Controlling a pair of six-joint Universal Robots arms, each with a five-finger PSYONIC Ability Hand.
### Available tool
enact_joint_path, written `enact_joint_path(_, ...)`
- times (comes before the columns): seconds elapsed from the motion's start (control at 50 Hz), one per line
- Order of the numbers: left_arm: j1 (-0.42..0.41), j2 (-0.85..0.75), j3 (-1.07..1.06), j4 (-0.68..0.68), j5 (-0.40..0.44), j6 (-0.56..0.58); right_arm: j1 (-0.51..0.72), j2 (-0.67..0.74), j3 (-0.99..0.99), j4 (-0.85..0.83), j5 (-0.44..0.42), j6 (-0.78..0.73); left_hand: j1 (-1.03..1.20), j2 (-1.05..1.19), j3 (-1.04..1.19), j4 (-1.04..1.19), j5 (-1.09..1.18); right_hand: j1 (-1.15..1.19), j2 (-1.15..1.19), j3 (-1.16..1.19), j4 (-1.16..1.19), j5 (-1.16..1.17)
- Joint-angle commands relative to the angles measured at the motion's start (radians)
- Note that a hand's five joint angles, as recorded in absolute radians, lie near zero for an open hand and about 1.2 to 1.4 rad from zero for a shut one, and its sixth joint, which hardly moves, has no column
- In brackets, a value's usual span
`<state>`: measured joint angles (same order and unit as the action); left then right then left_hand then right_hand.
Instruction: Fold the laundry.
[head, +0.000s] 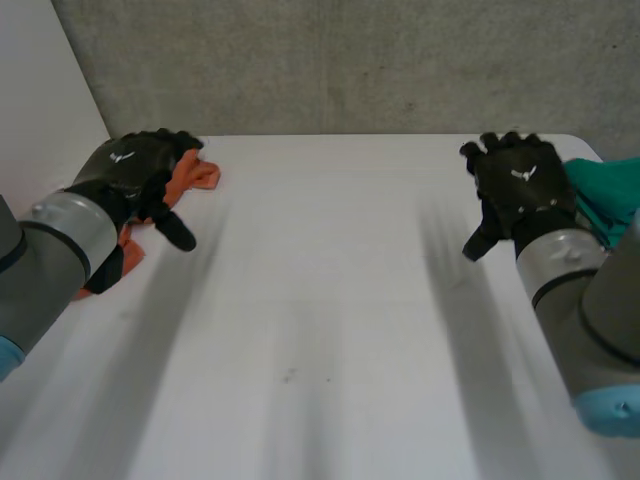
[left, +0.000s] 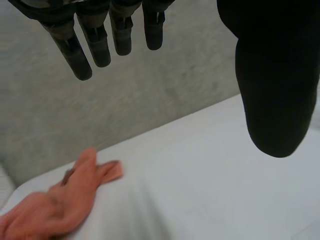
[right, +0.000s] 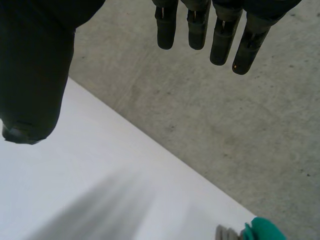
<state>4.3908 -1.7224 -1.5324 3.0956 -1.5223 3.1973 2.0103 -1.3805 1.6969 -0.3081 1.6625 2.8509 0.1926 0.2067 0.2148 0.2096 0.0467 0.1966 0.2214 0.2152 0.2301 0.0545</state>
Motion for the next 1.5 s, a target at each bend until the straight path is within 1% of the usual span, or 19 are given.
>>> enact_joint_path(0.02,0.12,-0.002,-0.083,0.133,0.011,0.053,0.015,0.012,0.044,-0.057,-0.012,-0.018,-0.008,-0.023,-0.031,-0.025,-0.037,-0.022,-0.047,-0.041,-0.056,-0.054)
enact_joint_path(0.14,0.28,-0.152,0.0,0.271,0.099,0.174,0.015,0.02,0.05,-0.057,-0.013,-0.047,-0.014,-0.028,-0.036,-0.031,-0.043,-0.022,-0.047,-0.041,-0.056,-0.054)
enact_joint_path(0.28,0.418,-0.449,0.24,0.23,0.229,0.386,0.015,0.054,0.056,-0.066,-0.015,-0.093,-0.014,-0.028,-0.036,-0.031,-0.043,-0.022,-0.047,-0.041,-0.056,-0.054)
enact_joint_path(0.36,0.459,-0.589,0.372,0.189,0.244,0.466,0.015,0.054,0.058,-0.066,-0.015,-0.096,-0.014,-0.028,-0.036,-0.031,-0.043,-0.022,-0.047,-0.041,-0.056,-0.054)
enact_joint_path(0.56,0.475,-0.75,0.517,0.169,0.332,0.497,0.01,0.07,0.058,-0.068,-0.029,-0.102,0.047,0.033,0.025,0.03,0.019,-0.022,-0.047,-0.041,-0.056,-0.054)
enact_joint_path(0.62,0.475,-0.772,0.532,0.169,0.337,0.495,0.007,0.078,0.059,-0.068,-0.035,-0.107,0.228,0.214,0.206,0.212,0.2,-0.022,-0.047,-0.041,-0.056,-0.054)
enact_joint_path(0.66,0.473,-0.784,0.547,0.17,0.334,0.493,0.005,0.083,0.059,-0.068,-0.038,-0.114,0.573,0.559,0.551,0.557,0.545,-0.022,-0.047,-0.041,-0.056,-0.054)
enact_joint_path(0.72,0.469,-0.796,0.56,0.17,0.332,0.493,0.004,0.084,0.061,-0.068,-0.038,-0.125,0.795,0.781,0.773,0.778,0.767,-0.022,-0.047,-0.041,-0.056,-0.054)
enact_joint_path(0.78,0.457,-0.801,0.561,0.178,0.33,0.492,0.002,0.084,0.061,-0.068,-0.038,-0.128,1.182,1.168,1.16,1.165,1.154,-0.022,-0.047,-0.041,-0.056,-0.054)
enact_joint_path(0.8,0.454,-0.801,0.56,0.179,0.33,0.49,0.001,0.084,0.063,-0.068,-0.038,-0.128,1.203,1.189,1.181,1.186,1.175,-0.022,-0.047,-0.041,-0.056,-0.054)
enact_joint_path(0.94,0.388,-0.709,0.509,0.175,0.301,0.457,0.001,0.083,0.066,-0.069,-0.04,-0.128,1.204,1.19,1.181,1.187,1.175,-0.022,-0.047,-0.041,-0.056,-0.054)
enact_joint_path(1.02,0.331,-0.531,0.408,0.178,0.301,0.334,-0.001,0.078,0.063,-0.083,-0.038,-0.13,1.204,1.19,1.181,1.187,1.175,-0.022,-0.047,-0.041,-0.056,-0.054)
enact_joint_path(1.18,0.1,-0.114,0.091,0.181,0.317,-0.032,-0.001,0.069,0.053,-0.086,-0.036,-0.13,1.204,1.19,1.181,1.187,1.175,-0.022,-0.047,-0.041,-0.056,-0.054)
enact_joint_path(1.32,-0.115,-0.051,-0.095,0.192,0.337,-0.073,-0.002,0.069,0.044,-0.086,-0.036,-0.13,1.204,1.19,1.181,1.187,1.175,-0.022,-0.047,-0.041,-0.056,-0.054)
enact_joint_path(1.34,-0.182,-0.08,-0.109,0.189,0.337,-0.071,-0.002,0.069,0.044,-0.086,-0.036,-0.13,0.992,0.978,0.97,0.975,0.963,-0.022,-0.047,-0.041,-0.056,-0.054)
enact_joint_path(1.38,-0.235,-0.108,-0.107,0.183,0.337,-0.07,-0.002,0.069,0.044,-0.086,-0.036,-0.13,0.721,0.707,0.699,0.704,0.693,-0.022,-0.047,-0.041,-0.056,-0.054)
enact_joint_path(1.4,-0.276,-0.127,-0.101,0.175,0.332,-0.068,-0.002,0.069,0.044,-0.086,-0.036,-0.13,0.426,0.412,0.404,0.409,0.398,-0.022,-0.047,-0.041,-0.056,-0.054)
enact_joint_path(1.46,-0.28,-0.134,-0.098,0.17,0.327,-0.063,-0.002,0.07,0.043,-0.088,-0.038,-0.13,0.107,0.093,0.085,0.09,0.078,-0.022,-0.047,-0.041,-0.056,-0.054)
enact_joint_path(1.5,-0.245,-0.126,-0.095,0.173,0.323,-0.057,-0.001,0.072,0.041,-0.091,-0.04,-0.128,0.059,0.045,0.037,0.042,0.031,-0.022,-0.047,-0.041,-0.056,-0.054)
